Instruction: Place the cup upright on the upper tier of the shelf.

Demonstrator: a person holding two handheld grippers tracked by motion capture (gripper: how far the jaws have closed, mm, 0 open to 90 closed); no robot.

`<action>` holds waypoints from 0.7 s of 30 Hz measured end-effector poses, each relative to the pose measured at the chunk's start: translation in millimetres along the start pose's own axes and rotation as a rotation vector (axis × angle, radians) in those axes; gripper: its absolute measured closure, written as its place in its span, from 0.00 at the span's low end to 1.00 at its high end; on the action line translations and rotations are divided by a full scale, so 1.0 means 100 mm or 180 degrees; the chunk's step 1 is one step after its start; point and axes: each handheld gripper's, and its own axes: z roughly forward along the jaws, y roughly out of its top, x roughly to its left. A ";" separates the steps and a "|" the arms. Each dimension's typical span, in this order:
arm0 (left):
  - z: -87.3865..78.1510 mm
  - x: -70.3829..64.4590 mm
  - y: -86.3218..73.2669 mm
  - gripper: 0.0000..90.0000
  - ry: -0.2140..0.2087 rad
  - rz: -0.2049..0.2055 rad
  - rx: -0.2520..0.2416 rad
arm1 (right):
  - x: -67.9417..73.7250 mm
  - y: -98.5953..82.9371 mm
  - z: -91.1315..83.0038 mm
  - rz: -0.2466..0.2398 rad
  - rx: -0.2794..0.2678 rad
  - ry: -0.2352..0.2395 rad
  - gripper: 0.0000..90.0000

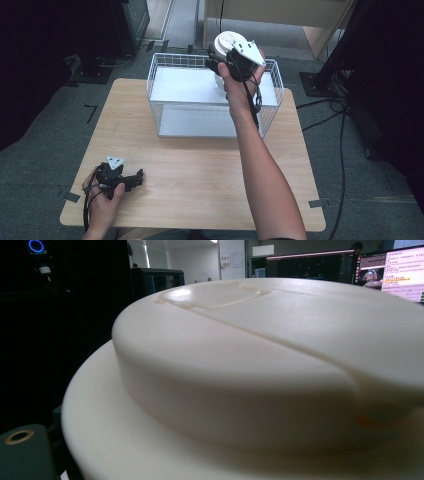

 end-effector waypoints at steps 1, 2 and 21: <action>0.00 0.00 0.00 0.00 -0.0001 -0.0004 -0.0001 | 0.00 0.00 0.05 0.0007 0.0003 -0.0002 0.08; 0.00 0.00 0.00 0.00 -0.0002 -0.0007 -0.0001 | 0.01 -0.01 0.09 0.0001 0.0016 -0.0001 0.08; -0.02 0.00 -0.02 0.00 -0.0014 0.0009 0.0005 | 0.08 -0.24 0.35 -0.0051 0.0338 0.0087 0.07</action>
